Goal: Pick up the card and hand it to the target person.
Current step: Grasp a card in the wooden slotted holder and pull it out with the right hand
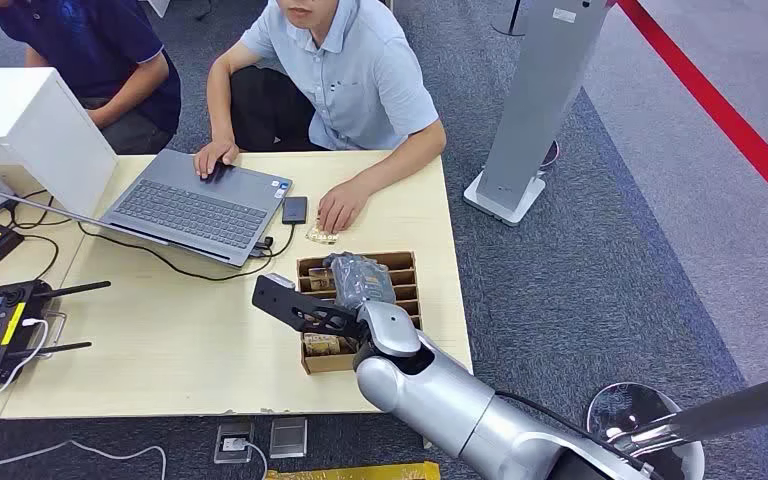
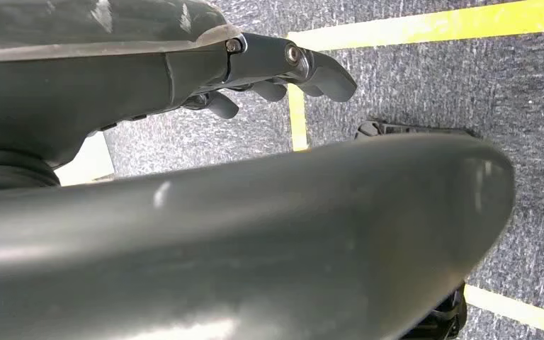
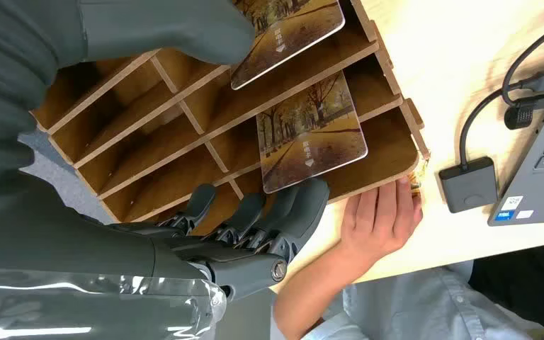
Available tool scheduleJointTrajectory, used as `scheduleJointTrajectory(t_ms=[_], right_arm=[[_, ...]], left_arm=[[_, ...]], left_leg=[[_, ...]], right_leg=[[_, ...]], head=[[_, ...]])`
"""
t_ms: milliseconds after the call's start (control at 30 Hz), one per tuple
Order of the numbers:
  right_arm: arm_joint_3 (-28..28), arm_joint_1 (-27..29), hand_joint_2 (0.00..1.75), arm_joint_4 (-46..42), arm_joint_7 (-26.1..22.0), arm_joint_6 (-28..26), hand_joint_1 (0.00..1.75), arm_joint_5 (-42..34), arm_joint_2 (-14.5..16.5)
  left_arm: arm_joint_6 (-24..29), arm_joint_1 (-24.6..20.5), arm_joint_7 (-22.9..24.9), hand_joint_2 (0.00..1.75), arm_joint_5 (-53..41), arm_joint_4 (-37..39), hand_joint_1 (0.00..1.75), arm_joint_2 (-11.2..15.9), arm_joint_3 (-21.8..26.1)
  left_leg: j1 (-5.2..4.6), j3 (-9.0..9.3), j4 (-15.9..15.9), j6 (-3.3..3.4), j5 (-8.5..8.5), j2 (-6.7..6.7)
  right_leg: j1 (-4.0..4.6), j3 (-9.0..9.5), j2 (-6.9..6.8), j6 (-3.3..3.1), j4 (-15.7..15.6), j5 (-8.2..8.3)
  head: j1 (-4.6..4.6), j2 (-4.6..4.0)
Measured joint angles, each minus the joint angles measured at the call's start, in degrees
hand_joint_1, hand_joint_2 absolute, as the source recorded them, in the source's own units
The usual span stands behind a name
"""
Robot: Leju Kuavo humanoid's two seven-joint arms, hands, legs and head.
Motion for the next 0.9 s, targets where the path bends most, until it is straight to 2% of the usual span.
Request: scheduleJointTrajectory(t_ms=[267, 500, 900], right_arm=[[0.4, 0.0, 1.75, 0.1, 0.1, 0.1, 0.63, 0.2, 0.0], [0.5, 0.1, 1.75, 0.3, 0.1, 0.1, 0.8, 0.4, 0.0], [0.4, 0.1, 1.75, 0.6, -0.3, -0.2, 0.92, 0.7, 0.0]], left_arm=[[0.0, 0.0, 0.0, 0.0, 0.0, 0.0, 0.0, 0.0, 0.0], [0.0, 0.0, -0.2, 0.0, 0.0, 0.0, 0.0, 0.0, 0.0], [0.0, 0.0, -0.2, 0.0, 0.0, 0.0, 0.0, 0.0, 0.0]], left_leg=[[0.0, 0.0, 0.0, 0.0, 0.0, 0.0], [0.0, 0.0, 0.0, 0.0, 0.0, 0.0], [0.0, 0.0, 0.0, 0.0, 0.0, 0.0]], right_leg=[[0.0, 0.0, 0.0, 0.0, 0.0, 0.0], [0.0, 0.0, 0.0, 0.0, 0.0, 0.0], [0.0, 0.0, 0.0, 0.0, 0.0, 0.0]], head=[[-0.01, 0.0], [0.01, 0.0], [0.01, 0.0]])
